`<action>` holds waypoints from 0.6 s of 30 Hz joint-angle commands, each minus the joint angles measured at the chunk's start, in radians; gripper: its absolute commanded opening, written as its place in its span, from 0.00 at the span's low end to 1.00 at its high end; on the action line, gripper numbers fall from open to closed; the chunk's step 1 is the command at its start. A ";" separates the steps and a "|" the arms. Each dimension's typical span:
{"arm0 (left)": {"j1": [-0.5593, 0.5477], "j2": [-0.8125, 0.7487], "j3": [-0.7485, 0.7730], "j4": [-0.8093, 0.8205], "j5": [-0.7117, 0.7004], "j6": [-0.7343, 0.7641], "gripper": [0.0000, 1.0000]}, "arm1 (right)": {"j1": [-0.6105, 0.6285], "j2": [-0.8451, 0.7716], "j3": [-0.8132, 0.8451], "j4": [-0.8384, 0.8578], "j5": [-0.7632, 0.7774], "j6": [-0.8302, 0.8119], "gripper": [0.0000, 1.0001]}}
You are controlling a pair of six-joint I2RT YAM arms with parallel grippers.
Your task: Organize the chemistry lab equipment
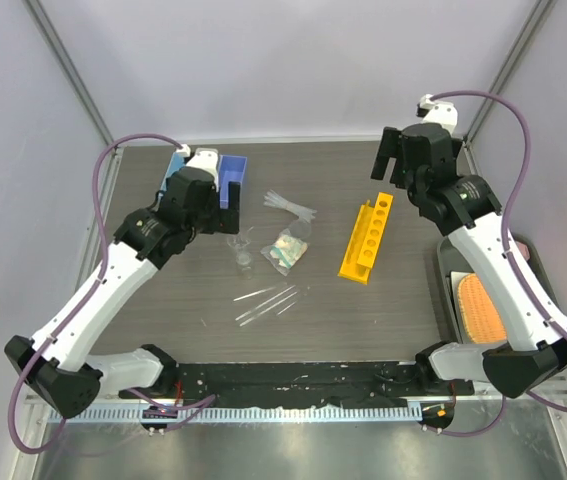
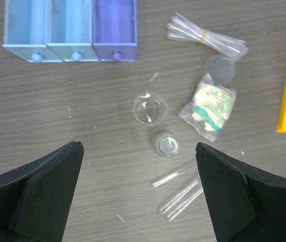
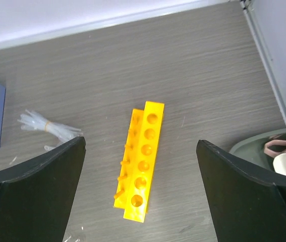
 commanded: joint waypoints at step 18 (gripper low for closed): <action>-0.269 -0.145 -0.213 -0.083 0.090 -0.043 1.00 | 0.010 -0.071 -0.200 -0.251 0.042 0.090 0.97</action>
